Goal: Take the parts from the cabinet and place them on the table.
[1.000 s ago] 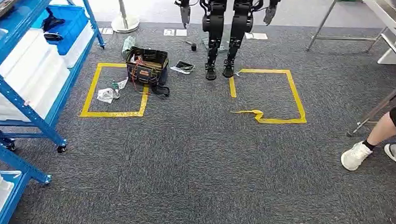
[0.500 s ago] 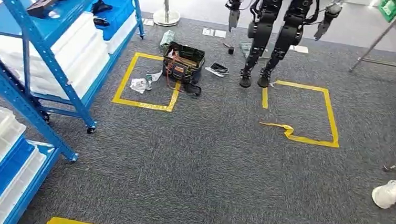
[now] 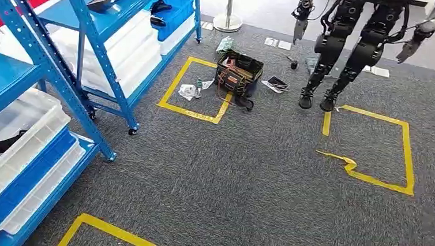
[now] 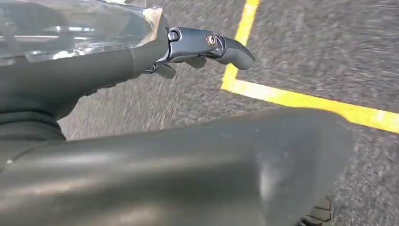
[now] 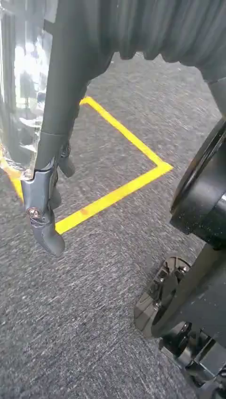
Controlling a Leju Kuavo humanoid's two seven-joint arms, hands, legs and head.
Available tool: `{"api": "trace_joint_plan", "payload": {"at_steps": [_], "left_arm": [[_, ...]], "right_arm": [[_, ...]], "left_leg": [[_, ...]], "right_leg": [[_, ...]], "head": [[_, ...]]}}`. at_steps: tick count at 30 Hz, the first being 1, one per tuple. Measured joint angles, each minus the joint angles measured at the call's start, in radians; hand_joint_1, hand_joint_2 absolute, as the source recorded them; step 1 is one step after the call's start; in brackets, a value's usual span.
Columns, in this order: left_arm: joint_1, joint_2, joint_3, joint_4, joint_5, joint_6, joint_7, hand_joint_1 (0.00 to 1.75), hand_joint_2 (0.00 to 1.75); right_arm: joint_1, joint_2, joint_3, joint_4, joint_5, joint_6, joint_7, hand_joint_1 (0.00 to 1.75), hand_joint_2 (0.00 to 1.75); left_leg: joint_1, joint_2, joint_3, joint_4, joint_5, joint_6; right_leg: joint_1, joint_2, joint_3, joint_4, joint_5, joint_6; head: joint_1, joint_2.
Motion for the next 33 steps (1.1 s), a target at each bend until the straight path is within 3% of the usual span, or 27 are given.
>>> {"api": "trace_joint_plan", "payload": {"at_steps": [1, 2, 3, 4, 7, 8, 9, 10, 12, 13, 14, 15, 17, 18, 19, 20, 22, 23, 24, 25, 26, 28, 29, 30, 31, 32, 33], "left_arm": [[0.000, 0.000, 0.000, 0.000, 0.000, 0.000, 0.000, 0.00, 0.00], [0.000, 0.001, 0.000, 0.000, 0.000, 0.000, 0.002, 0.00, 0.00], [-0.002, 0.000, -0.002, 0.000, -0.001, 0.000, 0.002, 0.00, 0.00], [-0.004, 0.001, -0.003, 0.000, -0.004, 0.000, 0.003, 0.00, 0.00], [-0.004, 0.002, -0.006, 0.000, -0.009, -0.001, 0.006, 0.00, 0.00], [-0.004, 0.003, -0.006, 0.000, -0.009, -0.001, 0.006, 0.00, 0.00], [-0.004, 0.002, -0.008, 0.000, -0.011, -0.002, 0.006, 0.00, 0.00], [-0.005, 0.003, -0.009, 0.000, -0.011, -0.003, 0.008, 0.00, 0.00], [-0.008, 0.003, -0.010, 0.000, -0.015, -0.004, 0.008, 0.00, 0.00], [-0.008, 0.003, -0.011, 0.000, -0.015, -0.004, 0.008, 0.00, 0.00], [-0.006, 0.004, -0.012, 0.000, -0.017, -0.004, 0.008, 0.00, 0.00], [-0.006, 0.004, -0.013, 0.000, -0.017, -0.005, 0.008, 0.00, 0.00], [-0.006, 0.002, -0.014, 0.000, -0.017, -0.004, 0.008, 0.00, 0.00], [-0.006, 0.003, -0.014, 0.000, -0.017, -0.004, 0.008, 0.00, 0.00], [-0.007, 0.004, -0.014, 0.000, -0.017, -0.004, 0.008, 0.00, 0.00], [-0.007, 0.004, -0.015, 0.000, -0.017, -0.004, 0.008, 0.00, 0.00], [-0.001, 0.004, -0.015, 0.000, -0.017, -0.004, 0.010, 0.00, 0.00], [0.000, 0.005, -0.014, 0.000, -0.017, -0.004, 0.011, 0.00, 0.00], [0.000, 0.005, -0.014, 0.000, -0.016, -0.004, 0.011, 0.00, 0.00], [-0.001, 0.005, -0.014, 0.000, -0.016, -0.004, 0.013, 0.00, 0.00], [-0.004, 0.005, -0.014, 0.000, -0.013, -0.004, 0.014, 0.00, 0.00], [-0.004, 0.004, -0.014, 0.000, -0.011, -0.003, 0.014, 0.00, 0.00], [-0.003, 0.003, -0.015, 0.000, -0.010, -0.004, 0.014, 0.00, 0.00], [-0.002, 0.003, -0.014, 0.000, -0.009, -0.004, 0.015, 0.00, 0.00], [-0.001, 0.003, -0.014, 0.000, -0.007, -0.003, 0.014, 0.00, 0.00], [0.000, 0.003, -0.014, 0.000, -0.006, -0.003, 0.014, 0.00, 0.00], [-0.001, 0.003, -0.014, 0.000, -0.004, -0.003, 0.011, 0.00, 0.00]], "right_arm": [[-0.001, 0.000, 0.000, 0.000, 0.002, 0.000, 0.000, 0.00, 1.75], [-0.002, 0.001, 0.000, 0.000, 0.004, 0.000, 0.000, 0.00, 1.75], [-0.002, 0.000, 0.000, 0.000, 0.006, 0.000, 0.000, 0.00, 1.75], [-0.002, 0.000, 0.000, 0.000, 0.007, 0.000, 0.000, 0.00, 1.75], [-0.007, 0.000, 0.000, 0.000, 0.007, 0.000, 0.002, 0.00, 1.75], [-0.007, 0.000, 0.000, 0.000, 0.007, 0.000, 0.003, 0.00, 1.75], [-0.007, -0.002, 0.000, 0.000, 0.007, 0.000, 0.003, 0.00, 1.75], [-0.002, -0.001, 0.000, 0.000, 0.006, 0.000, 0.002, 0.00, 1.75], [-0.008, -0.001, -0.002, 0.000, 0.004, -0.001, 0.001, 0.00, 1.75], [-0.012, -0.001, -0.002, 0.000, 0.003, -0.001, 0.001, 0.00, 1.75], [-0.016, -0.001, -0.003, 0.000, 0.000, -0.001, 0.001, 0.00, 1.75], [-0.015, 0.000, -0.003, 0.000, 0.000, -0.001, 0.001, 0.00, 1.75], [-0.012, -0.002, -0.003, 0.000, 0.001, -0.001, 0.001, 0.00, 1.75], [-0.006, -0.002, -0.003, 0.000, 0.000, -0.001, 0.001, 0.00, 1.75], [-0.004, 0.000, -0.003, 0.000, -0.001, -0.001, 0.000, 0.00, 1.75], [-0.005, 0.001, -0.003, 0.000, 0.000, -0.001, 0.000, 0.00, 1.75], [-0.008, 0.003, -0.004, 0.000, 0.000, -0.001, 0.000, 0.00, 1.75], [-0.008, 0.007, -0.004, 0.000, 0.001, -0.001, 0.000, 0.00, 1.75], [-0.009, 0.008, -0.004, 0.000, 0.001, -0.001, 0.000, 0.00, 1.75], [-0.007, 0.008, -0.004, 0.000, 0.002, -0.002, 0.000, 0.00, 1.75], [-0.003, 0.008, -0.004, 0.000, 0.002, -0.003, 0.000, 0.00, 1.75], [-0.002, 0.008, -0.005, 0.000, 0.002, -0.003, 0.000, 0.00, 1.75], [-0.001, 0.007, -0.005, 0.000, 0.002, -0.003, 0.000, 0.00, 1.75], [-0.001, 0.007, -0.005, 0.000, 0.003, -0.003, 0.000, 0.00, 1.75], [-0.002, 0.006, -0.005, 0.000, 0.005, -0.003, 0.000, 0.00, 1.75], [-0.002, 0.006, -0.005, 0.000, 0.007, -0.003, 0.000, 0.00, 1.75], [-0.003, 0.006, -0.005, 0.000, 0.007, -0.003, 0.000, 0.00, 1.75]], "left_leg": [[0.001, 0.008, 0.041, -0.077, 0.042, -0.001], [0.002, 0.034, 0.099, -0.181, 0.087, 0.001], [0.000, 0.093, 0.136, -0.249, 0.092, 0.005], [-0.009, 0.096, 0.141, -0.256, 0.089, 0.014], [-0.019, 0.055, 0.133, -0.255, 0.085, 0.030], [-0.010, 0.042, 0.137, -0.263, 0.093, 0.041], [-0.010, 0.033, 0.138, -0.265, 0.095, 0.045], [-0.006, 0.022, 0.137, -0.265, 0.098, 0.053], [-0.007, -0.003, 0.134, -0.264, 0.098, 0.056], [-0.007, -0.015, 0.134, -0.264, 0.098, 0.056], [-0.007, -0.032, 0.135, -0.264, 0.098, 0.056], [-0.005, -0.048, 0.137, -0.264, 0.099, 0.055], [-0.002, -0.080, 0.141, -0.263, 0.101, 0.050], [-0.002, -0.093, 0.139, -0.263, 0.102, 0.044], [-0.008, -0.103, 0.133, -0.256, 0.103, 0.035], [-0.008, -0.111, 0.126, -0.259, 0.108, 0.027], [-0.002, -0.126, 0.125, -0.269, 0.116, 0.014], [-0.001, -0.136, 0.121, -0.268, 0.120, 0.009], [-0.003, -0.099, 0.114, -0.254, 0.106, 0.007], [-0.006, -0.049, 0.095, -0.211, 0.071, 0.004], [-0.004, -0.021, 0.059, -0.136, 0.028, 0.001], [-0.002, -0.006, -0.012, 0.015, -0.034, -0.003], [-0.001, -0.004, -0.028, 0.052, -0.042, -0.005], [-0.001, -0.002, -0.023, 0.044, -0.027, -0.005], [-0.001, 0.001, 0.007, -0.009, 0.008, -0.004], [-0.001, 0.011, 0.059, -0.100, 0.052, -0.001], [-0.002, 0.045, 0.120, -0.203, 0.091, 0.004]], "right_leg": [[0.000, -0.011, 0.004, 0.000, -0.004, 0.003], [-0.001, -0.021, 0.010, 0.000, -0.009, 0.007], [0.003, -0.029, 0.017, 0.001, -0.013, 0.013], [0.019, -0.038, 0.008, 0.005, -0.020, 0.021], [0.014, -0.069, 0.026, -0.002, -0.025, 0.032], [0.019, -0.067, 0.029, 0.006, -0.031, 0.040], [0.009, -0.015, 0.012, 0.031, -0.045, 0.041], [0.009, 0.029, -0.015, 0.092, -0.078, 0.034], [0.009, 0.053, -0.094, 0.256, -0.144, 0.025], [0.009, 0.054, -0.124, 0.318, -0.160, 0.027], [0.008, 0.054, -0.135, 0.335, -0.155, 0.035], [0.005, 0.055, -0.119, 0.297, -0.130, 0.046], [-0.004, 0.071, -0.043, 0.123, -0.048, 0.071], [-0.013, 0.112, -0.010, 0.041, -0.015, 0.079], [-0.014, 0.151, -0.010, 0.021, -0.019, 0.073], [-0.012, 0.133, -0.015, 0.021, -0.014, 0.057], [-0.003, 0.118, -0.011, 0.022, -0.011, 0.041], [-0.009, 0.107, -0.009, 0.017, -0.005, 0.031], [-0.014, 0.092, -0.005, 0.015, -0.001, 0.024], [-0.013, 0.080, -0.007, 0.015, 0.000, 0.015], [-0.009, 0.065, -0.008, 0.015, -0.002, 0.009], [-0.003, 0.035, -0.010, 0.016, -0.003, 0.006], [0.000, 0.021, -0.011, 0.016, -0.004, 0.005], [0.000, 0.008, -0.011, 0.016, -0.006, 0.003], [0.000, -0.004, -0.010, 0.016, -0.007, 0.001], [0.000, -0.015, -0.008, 0.016, -0.010, 0.000], [0.001, -0.024, 0.003, 0.016, -0.014, 0.003]], "head": [[0.000, 0.000], [0.000, 0.000], [-0.002, 0.000], [-0.001, 0.000], [0.005, 0.000], [0.005, 0.000], [0.006, 0.000], [0.008, 0.000], [0.008, 0.000], [0.008, 0.000], [0.008, 0.000], [0.009, 0.000], [0.009, 0.000], [0.010, 0.000], [0.013, 0.000], [0.010, 0.000], [0.006, 0.000], [0.006, 0.000], [0.006, 0.000], [-0.007, 0.000], [-0.011, 0.000], [-0.011, 0.000], [-0.011, 0.000], [-0.010, 0.000], [-0.011, 0.000], [-0.011, 0.000], [-0.011, 0.000]]}}
